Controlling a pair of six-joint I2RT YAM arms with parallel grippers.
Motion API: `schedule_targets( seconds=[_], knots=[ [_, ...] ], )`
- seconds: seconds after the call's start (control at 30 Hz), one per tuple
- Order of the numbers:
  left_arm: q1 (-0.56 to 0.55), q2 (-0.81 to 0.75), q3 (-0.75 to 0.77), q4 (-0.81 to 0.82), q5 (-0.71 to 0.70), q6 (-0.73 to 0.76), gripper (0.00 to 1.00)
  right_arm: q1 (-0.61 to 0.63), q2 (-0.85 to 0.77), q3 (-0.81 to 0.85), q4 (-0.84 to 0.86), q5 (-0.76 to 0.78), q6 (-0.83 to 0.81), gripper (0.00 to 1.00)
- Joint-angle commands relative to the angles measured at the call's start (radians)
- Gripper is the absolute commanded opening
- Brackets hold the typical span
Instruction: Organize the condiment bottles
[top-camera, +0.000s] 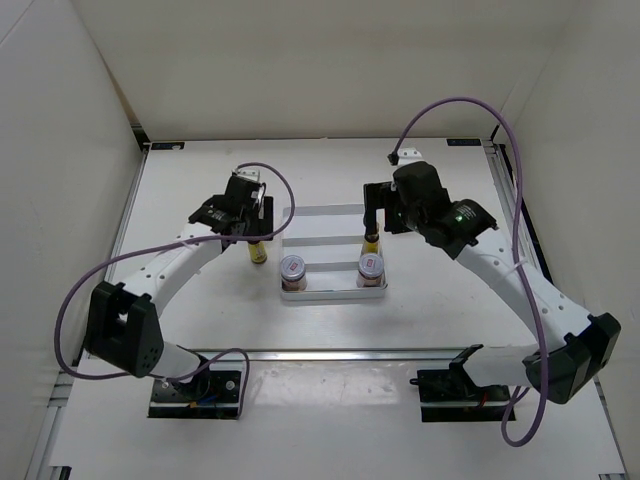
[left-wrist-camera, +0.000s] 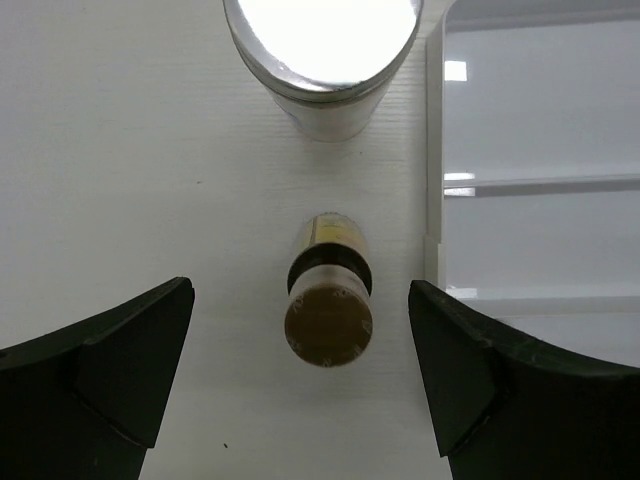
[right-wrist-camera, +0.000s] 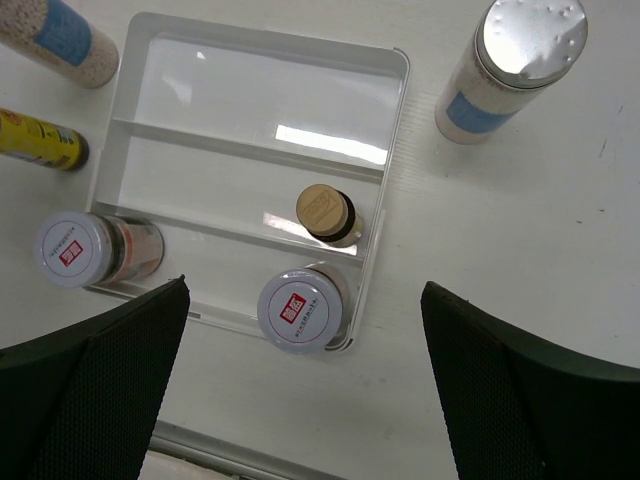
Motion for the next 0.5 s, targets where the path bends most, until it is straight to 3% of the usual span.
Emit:
schedule_targets(
  seconds=[0.0,0.17,0.47],
  knots=[
    [0.032,0.017,0.042,0.022,0.072,-0.016,1.0,0.003,-0.05,-0.014,0.013,-0.027,0.015,1.0],
    [0.055,0.055,0.065,0.033,0.11,-0.016,0.9,0.003,-0.06,-0.015,0.013,-0.027,0.015,1.0],
    [0.075,0.098,0.085,0.042,0.185,-0.016,0.43,0.003,-0.06,-0.015,-0.007,-0.027,0.015,1.0]
  ],
)
